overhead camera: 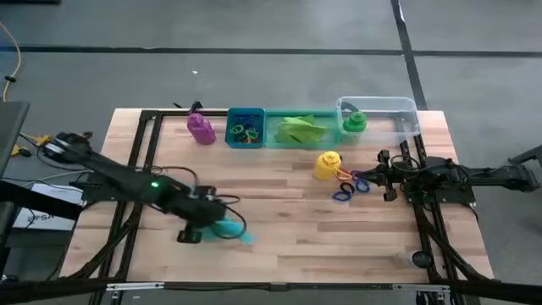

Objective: Pick & Place Sports Items
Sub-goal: Put the blue towel into the green bin

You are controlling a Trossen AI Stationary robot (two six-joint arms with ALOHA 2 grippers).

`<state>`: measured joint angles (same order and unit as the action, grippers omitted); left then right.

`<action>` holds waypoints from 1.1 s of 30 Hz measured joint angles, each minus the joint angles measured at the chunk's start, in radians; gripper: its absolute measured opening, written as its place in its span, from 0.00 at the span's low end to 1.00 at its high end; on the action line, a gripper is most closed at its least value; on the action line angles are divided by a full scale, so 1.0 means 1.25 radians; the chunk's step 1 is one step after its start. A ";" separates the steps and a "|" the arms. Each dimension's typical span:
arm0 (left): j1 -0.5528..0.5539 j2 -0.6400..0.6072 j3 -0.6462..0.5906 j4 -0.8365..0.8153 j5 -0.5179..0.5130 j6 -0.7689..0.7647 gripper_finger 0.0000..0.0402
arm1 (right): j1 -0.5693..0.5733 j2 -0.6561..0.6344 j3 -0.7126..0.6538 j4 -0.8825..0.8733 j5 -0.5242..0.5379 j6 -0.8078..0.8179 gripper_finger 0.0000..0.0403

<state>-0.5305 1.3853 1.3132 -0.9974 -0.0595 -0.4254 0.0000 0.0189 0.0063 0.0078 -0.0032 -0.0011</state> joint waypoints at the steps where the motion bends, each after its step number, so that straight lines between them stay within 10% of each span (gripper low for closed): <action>1: -0.003 -0.017 0.000 -0.002 -0.008 -0.001 0.00 | 0.000 0.000 0.000 0.000 0.000 0.000 0.00; 22: 0.139 -0.133 0.284 0.082 -0.144 0.320 0.00 | 0.000 0.000 0.000 0.000 0.000 0.000 0.00; 33: 0.409 -0.067 0.290 0.358 -0.018 0.421 0.00 | 0.000 0.000 0.000 0.000 0.000 0.000 0.00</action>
<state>-0.0188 1.3021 1.6756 -0.5494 -0.0815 0.1013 0.0000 0.0189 0.0063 0.0078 -0.0032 -0.0013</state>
